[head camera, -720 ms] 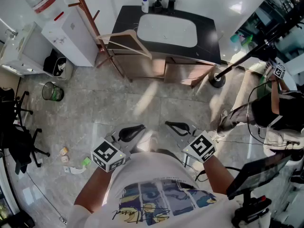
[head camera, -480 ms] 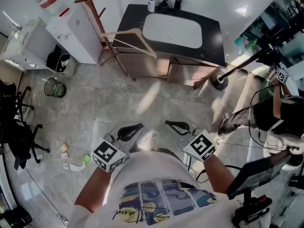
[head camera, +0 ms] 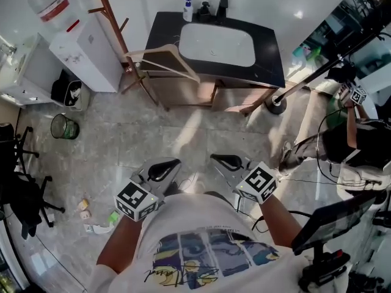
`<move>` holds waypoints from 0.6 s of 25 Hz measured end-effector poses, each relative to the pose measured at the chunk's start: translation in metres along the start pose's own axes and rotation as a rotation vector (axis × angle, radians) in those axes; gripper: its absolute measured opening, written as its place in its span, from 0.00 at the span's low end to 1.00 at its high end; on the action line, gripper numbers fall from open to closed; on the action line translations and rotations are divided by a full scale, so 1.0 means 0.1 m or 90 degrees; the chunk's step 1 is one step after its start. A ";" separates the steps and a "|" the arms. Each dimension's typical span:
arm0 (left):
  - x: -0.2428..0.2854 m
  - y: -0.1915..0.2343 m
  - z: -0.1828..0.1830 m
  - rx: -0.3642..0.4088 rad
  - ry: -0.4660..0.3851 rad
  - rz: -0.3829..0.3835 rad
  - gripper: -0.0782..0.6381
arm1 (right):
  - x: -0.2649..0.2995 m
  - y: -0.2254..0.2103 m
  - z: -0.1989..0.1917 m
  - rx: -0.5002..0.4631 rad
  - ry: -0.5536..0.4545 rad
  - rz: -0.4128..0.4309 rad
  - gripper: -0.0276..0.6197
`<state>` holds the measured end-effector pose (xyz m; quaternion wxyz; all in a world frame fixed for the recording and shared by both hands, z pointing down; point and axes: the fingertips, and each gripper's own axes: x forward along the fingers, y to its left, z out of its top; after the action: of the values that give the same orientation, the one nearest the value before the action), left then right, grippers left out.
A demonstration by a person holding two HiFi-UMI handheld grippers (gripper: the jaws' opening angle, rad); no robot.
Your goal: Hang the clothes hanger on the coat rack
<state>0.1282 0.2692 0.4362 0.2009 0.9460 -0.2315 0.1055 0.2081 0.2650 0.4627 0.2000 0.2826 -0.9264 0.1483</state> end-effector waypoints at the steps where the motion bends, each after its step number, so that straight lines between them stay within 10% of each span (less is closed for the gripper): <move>1: -0.02 0.07 0.03 0.003 0.001 -0.009 0.13 | 0.06 -0.05 0.00 0.027 -0.002 -0.004 0.06; 15: -0.43 1.05 0.13 0.033 0.029 -0.048 0.13 | 0.98 -1.26 -0.23 0.280 0.003 -0.113 0.19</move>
<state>0.0415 0.1952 0.4471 0.1854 0.9563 -0.1882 0.1253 0.2136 0.1284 0.5479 0.1480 0.3995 -0.8428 0.3289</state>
